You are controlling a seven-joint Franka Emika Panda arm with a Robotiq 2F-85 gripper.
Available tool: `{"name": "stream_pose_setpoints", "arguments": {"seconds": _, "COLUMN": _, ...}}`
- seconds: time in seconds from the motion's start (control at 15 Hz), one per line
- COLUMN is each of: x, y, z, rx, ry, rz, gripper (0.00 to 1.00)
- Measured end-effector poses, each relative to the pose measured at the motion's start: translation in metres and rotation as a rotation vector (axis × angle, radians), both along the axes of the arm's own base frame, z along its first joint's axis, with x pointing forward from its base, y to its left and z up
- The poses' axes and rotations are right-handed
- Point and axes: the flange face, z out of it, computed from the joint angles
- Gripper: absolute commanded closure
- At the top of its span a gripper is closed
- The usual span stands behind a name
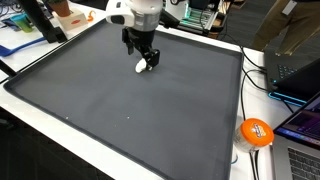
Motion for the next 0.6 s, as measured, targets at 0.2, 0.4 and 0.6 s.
{"name": "stream_pose_setpoints", "arguments": {"seconds": 0.2, "x": -0.023, "y": -0.008, "z": 0.034, "rx": 0.042, "ry": 0.021, "rz": 0.041, "gripper": 0.0}}
{"name": "stream_pose_setpoints", "arguments": {"seconds": 0.4, "x": -0.04, "y": -0.006, "z": 0.074, "rx": 0.038, "ry": 0.123, "rz": 0.137, "gripper": 0.0}}
{"name": "stream_pose_setpoints", "arguments": {"seconds": 0.6, "x": -0.041, "y": 0.001, "z": 0.107, "rx": 0.005, "ry": 0.275, "rz": 0.177, "gripper": 0.0}}
